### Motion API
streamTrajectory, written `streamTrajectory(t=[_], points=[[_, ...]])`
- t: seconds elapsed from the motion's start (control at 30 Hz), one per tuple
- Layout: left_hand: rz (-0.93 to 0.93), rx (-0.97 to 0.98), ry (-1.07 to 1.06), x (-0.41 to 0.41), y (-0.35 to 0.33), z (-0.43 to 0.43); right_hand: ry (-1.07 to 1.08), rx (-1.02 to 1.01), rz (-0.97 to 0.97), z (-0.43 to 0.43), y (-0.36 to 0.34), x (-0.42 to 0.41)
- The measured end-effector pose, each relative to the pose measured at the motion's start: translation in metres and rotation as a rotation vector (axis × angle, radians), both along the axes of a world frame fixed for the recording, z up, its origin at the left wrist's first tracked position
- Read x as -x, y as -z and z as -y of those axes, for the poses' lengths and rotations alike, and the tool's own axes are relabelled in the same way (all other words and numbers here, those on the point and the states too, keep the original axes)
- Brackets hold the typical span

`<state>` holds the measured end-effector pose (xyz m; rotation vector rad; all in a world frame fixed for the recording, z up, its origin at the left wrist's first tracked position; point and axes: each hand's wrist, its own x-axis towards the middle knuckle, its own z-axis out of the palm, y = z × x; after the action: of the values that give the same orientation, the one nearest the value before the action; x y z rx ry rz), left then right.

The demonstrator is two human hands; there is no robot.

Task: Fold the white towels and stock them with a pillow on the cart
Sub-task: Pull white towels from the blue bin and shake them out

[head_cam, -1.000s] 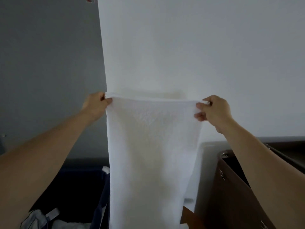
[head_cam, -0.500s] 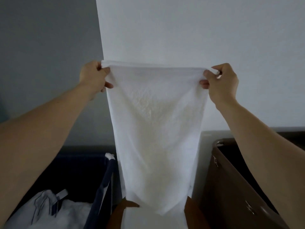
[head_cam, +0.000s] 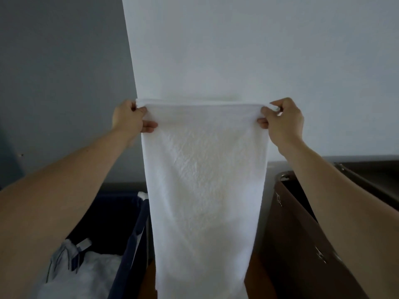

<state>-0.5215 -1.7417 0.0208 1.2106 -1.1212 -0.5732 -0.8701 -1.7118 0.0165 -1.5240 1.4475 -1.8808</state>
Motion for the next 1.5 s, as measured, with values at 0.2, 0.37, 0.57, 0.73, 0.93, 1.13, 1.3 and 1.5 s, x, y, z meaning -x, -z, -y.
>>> streamTrajectory(t=[0.2, 0.37, 0.57, 0.73, 0.93, 1.13, 1.3, 1.5], points=[[-0.021, -0.033, 0.026, -0.001, 0.012, 0.020, 0.054, -0.063, -0.027, 0.015, 0.014, -0.009], [-0.018, 0.028, 0.004, 0.002, 0.000, 0.020, 0.013, -0.008, 0.026, 0.023, 0.005, -0.004], [-0.041, 0.091, -0.035, 0.007, -0.015, -0.015, -0.074, 0.088, 0.025, 0.003, -0.008, 0.012], [-0.032, 0.084, -0.043, 0.007, -0.006, -0.068, -0.111, 0.077, -0.025, -0.049, 0.001, 0.025], [-0.013, 0.009, 0.011, 0.010, 0.045, -0.159, -0.100, -0.031, -0.086, -0.138, 0.055, 0.032], [0.017, -0.300, 0.089, -0.004, 0.170, -0.278, -0.146, -0.331, -0.297, -0.243, 0.166, 0.031], [0.091, -0.613, 0.163, -0.012, 0.270, -0.342, -0.230, -0.661, -0.428, -0.303, 0.252, 0.033], [0.175, -0.803, 0.212, -0.012, 0.322, -0.359, -0.289, -0.874, -0.429, -0.317, 0.303, 0.043]])
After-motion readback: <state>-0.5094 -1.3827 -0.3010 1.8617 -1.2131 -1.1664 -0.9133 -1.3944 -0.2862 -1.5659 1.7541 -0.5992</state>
